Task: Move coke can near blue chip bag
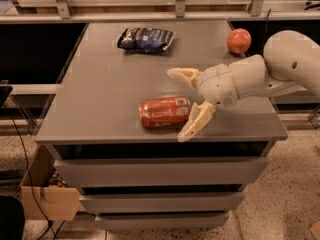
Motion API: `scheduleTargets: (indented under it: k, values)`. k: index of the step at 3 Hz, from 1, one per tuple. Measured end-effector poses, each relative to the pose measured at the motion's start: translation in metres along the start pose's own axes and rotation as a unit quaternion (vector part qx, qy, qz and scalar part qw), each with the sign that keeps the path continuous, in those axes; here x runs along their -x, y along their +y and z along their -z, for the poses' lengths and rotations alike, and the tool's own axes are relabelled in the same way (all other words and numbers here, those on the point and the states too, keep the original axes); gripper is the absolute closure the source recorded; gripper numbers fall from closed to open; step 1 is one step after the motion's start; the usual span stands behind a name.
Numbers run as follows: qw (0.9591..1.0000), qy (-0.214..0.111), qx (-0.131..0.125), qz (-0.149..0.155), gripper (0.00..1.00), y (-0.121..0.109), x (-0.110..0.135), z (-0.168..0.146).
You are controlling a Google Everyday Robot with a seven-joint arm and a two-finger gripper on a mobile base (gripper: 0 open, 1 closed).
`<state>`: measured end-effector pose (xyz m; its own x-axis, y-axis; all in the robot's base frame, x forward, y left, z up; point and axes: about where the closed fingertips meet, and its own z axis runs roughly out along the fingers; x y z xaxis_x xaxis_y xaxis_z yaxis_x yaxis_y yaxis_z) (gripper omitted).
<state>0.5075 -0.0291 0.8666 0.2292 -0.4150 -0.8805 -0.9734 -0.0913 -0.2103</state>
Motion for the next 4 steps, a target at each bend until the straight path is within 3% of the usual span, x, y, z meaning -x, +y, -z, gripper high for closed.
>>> scheduleTargets:
  k: [2,4]
  values:
    - [0.9995,-0.018,0.018,-0.019,0.00,0.002,-0.019,-0.009]
    - [0.9989,-0.017,0.025,-0.037,0.00,-0.001,-0.035,-0.003]
